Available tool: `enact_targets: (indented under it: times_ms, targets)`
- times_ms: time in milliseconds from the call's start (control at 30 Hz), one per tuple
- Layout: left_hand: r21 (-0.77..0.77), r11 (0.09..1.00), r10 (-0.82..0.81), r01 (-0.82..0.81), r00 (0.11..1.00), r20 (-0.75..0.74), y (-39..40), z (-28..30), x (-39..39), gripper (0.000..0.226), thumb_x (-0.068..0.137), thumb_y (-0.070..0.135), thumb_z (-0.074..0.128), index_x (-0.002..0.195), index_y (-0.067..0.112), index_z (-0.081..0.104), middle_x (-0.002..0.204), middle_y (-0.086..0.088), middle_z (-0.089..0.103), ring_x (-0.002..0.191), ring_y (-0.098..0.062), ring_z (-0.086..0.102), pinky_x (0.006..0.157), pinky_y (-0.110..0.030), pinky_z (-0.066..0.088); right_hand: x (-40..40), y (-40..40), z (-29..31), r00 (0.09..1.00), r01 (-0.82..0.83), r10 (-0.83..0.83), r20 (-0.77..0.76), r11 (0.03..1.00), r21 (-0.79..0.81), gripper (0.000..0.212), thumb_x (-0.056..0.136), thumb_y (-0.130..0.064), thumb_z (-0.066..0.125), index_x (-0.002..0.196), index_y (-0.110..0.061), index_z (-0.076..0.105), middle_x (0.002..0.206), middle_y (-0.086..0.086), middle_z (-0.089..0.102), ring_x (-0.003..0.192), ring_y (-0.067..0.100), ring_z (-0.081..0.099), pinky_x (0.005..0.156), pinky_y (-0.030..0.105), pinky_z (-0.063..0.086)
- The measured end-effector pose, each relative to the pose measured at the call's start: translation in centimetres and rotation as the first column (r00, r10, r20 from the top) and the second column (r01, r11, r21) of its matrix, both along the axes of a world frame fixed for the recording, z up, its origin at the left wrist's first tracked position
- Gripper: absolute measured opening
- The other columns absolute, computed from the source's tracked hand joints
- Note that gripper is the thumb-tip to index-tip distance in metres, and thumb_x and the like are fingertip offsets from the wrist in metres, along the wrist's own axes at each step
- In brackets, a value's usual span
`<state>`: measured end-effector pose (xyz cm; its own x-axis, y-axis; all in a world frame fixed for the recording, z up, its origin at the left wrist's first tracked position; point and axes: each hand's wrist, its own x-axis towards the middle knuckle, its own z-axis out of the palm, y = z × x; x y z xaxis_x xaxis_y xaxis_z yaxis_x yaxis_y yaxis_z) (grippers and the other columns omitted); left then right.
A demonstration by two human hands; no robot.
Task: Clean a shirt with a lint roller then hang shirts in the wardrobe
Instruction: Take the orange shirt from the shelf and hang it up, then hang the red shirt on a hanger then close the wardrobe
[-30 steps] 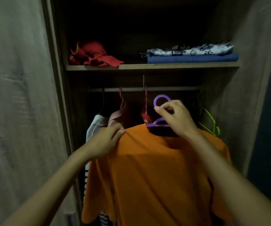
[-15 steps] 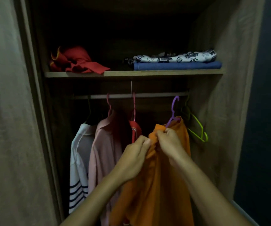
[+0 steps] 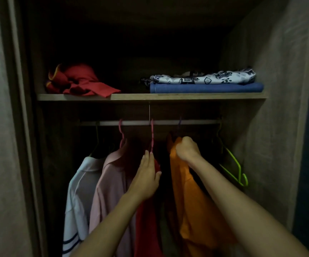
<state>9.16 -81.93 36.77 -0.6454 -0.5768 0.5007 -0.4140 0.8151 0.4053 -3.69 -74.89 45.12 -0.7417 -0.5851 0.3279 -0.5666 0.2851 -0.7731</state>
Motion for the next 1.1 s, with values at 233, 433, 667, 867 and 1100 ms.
enact_targets:
  times_ms: [233,433,667,867,1100]
  targets:
    - [0.037,0.998,-0.053,0.054,0.998,-0.039,-1.2,-1.3,-0.5,0.093,0.085,-0.016,0.043,0.150,0.012,-0.017,0.157,0.000,-0.028,0.145,-0.013,-0.020,0.111,-0.017,-0.005,-1.7,-3.1,-0.6,0.999,-0.034,0.036,-0.019,0.996,0.085,0.024,0.093,-0.006,0.042,0.102,-0.005,0.064,0.109,0.014,0.064,0.098,0.030,0.063,0.073,0.026,0.045]
    - [0.073,0.994,-0.073,0.077,0.996,-0.052,-1.5,-1.6,-0.4,0.097,0.081,-0.021,0.041,0.149,0.013,-0.019,0.155,0.000,-0.031,0.145,-0.014,-0.022,0.115,-0.020,-0.004,-1.8,-3.1,-2.3,0.997,-0.022,0.033,-0.066,0.988,0.156,0.025,0.093,-0.005,0.043,0.111,-0.002,0.060,0.119,0.017,0.062,0.108,0.034,0.061,0.081,0.030,0.049]
    - [0.070,0.995,-0.062,0.066,0.997,-0.050,-1.3,-1.6,0.3,0.095,0.081,-0.021,0.039,0.149,0.012,-0.017,0.156,-0.002,-0.029,0.147,-0.015,-0.017,0.114,-0.016,-0.002,-0.2,1.1,-6.4,0.965,0.012,0.060,-0.255,0.962,0.273,0.078,0.095,-0.011,0.053,0.154,-0.018,0.004,0.124,0.011,0.060,0.112,0.027,0.062,0.086,0.034,0.049]
    - [-0.119,0.992,-0.063,0.050,0.992,-0.110,-0.4,0.4,2.4,0.072,0.097,0.007,0.040,0.150,0.017,-0.009,0.155,0.005,-0.022,0.148,-0.012,-0.012,0.122,-0.027,0.004,2.3,3.1,-5.6,0.947,0.016,0.013,-0.321,0.996,0.089,0.075,0.098,-0.037,0.048,0.154,-0.023,0.001,0.159,0.002,0.026,0.136,0.020,0.043,0.102,0.035,0.042]
    - [-0.608,0.776,-0.172,-0.167,0.871,-0.459,1.2,14.6,11.5,0.058,0.086,-0.003,0.045,0.143,0.006,0.043,0.159,-0.009,0.022,0.148,-0.019,0.016,0.119,-0.017,0.011,9.7,5.7,4.2,0.695,-0.432,0.021,-0.719,0.811,-0.394,0.028,0.093,-0.022,0.057,0.120,-0.019,0.064,0.113,-0.006,0.065,0.104,0.007,0.060,0.090,0.024,0.049]
